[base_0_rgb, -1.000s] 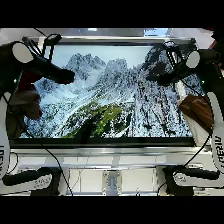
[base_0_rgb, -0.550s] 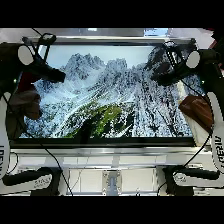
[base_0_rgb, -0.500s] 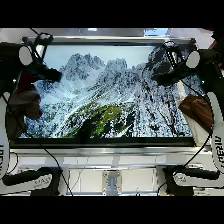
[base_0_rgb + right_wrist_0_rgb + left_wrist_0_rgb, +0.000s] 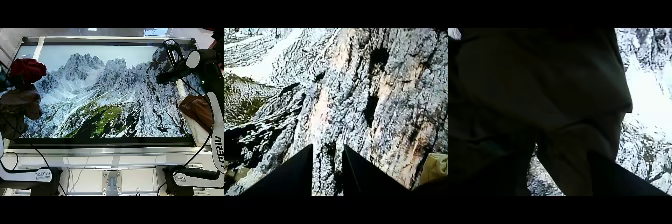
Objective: Fold the shirts.
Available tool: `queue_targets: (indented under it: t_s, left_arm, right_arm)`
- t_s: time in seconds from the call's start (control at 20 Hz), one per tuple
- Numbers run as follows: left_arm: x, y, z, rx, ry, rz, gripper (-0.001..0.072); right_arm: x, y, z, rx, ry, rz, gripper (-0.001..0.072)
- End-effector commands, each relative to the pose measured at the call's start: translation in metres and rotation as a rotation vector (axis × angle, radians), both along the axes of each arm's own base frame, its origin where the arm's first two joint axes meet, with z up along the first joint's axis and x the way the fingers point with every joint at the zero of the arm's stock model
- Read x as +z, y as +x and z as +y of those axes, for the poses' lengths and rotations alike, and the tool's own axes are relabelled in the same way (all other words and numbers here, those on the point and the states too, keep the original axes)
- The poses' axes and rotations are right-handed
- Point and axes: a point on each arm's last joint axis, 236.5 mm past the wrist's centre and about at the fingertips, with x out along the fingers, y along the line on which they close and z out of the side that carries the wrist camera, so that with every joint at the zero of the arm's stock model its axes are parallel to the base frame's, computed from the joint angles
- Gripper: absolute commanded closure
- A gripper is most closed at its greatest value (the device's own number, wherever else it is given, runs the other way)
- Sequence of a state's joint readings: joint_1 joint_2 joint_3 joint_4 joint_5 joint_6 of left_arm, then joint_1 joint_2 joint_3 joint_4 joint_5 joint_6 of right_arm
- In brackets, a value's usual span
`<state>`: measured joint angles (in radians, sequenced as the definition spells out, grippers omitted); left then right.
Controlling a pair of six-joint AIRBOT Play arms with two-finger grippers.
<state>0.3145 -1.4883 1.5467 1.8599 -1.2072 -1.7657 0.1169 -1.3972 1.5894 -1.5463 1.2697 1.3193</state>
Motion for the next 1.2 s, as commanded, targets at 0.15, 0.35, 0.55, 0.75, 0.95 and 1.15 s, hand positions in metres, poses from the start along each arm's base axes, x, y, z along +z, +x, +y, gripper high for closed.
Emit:
queue_targets:
  t_s: [0.15, 0.35, 0.55, 0.75, 0.95, 1.15]
  left_arm:
    - [-0.104, -0.011, 0.026, 0.389, -0.367, -0.001, 0.0197]
    - [-0.138, -0.008, 0.024, 0.429, -0.414, 0.029, 0.0179]
    - [-0.15, 0.008, 0.031, 0.446, -0.414, -0.03, 0.0021]
    - [-0.157, 0.031, 0.033, 0.444, -0.438, -0.119, 0.0024]
    - [-0.144, 0.058, 0.023, 0.396, -0.501, -0.213, 0.0697]
    - [-0.118, 0.069, -0.014, 0.176, -0.596, -0.176, 0.0696]
  right_arm:
    - [0.006, 0.006, 0.021, 0.015, 0.094, -0.032, 0.0479]
    - [0.009, 0.001, 0.044, 0.034, 0.195, -0.012, 0.0479]
    - [0.013, 0.0, 0.056, 0.042, 0.249, -0.012, 0.0479]
    - [0.015, -0.001, 0.064, 0.049, 0.287, -0.007, 0.0479]
    - [0.019, -0.001, 0.072, 0.054, 0.327, -0.013, 0.0479]
    - [0.019, 0.001, 0.07, 0.052, 0.319, -0.019, 0.0479]
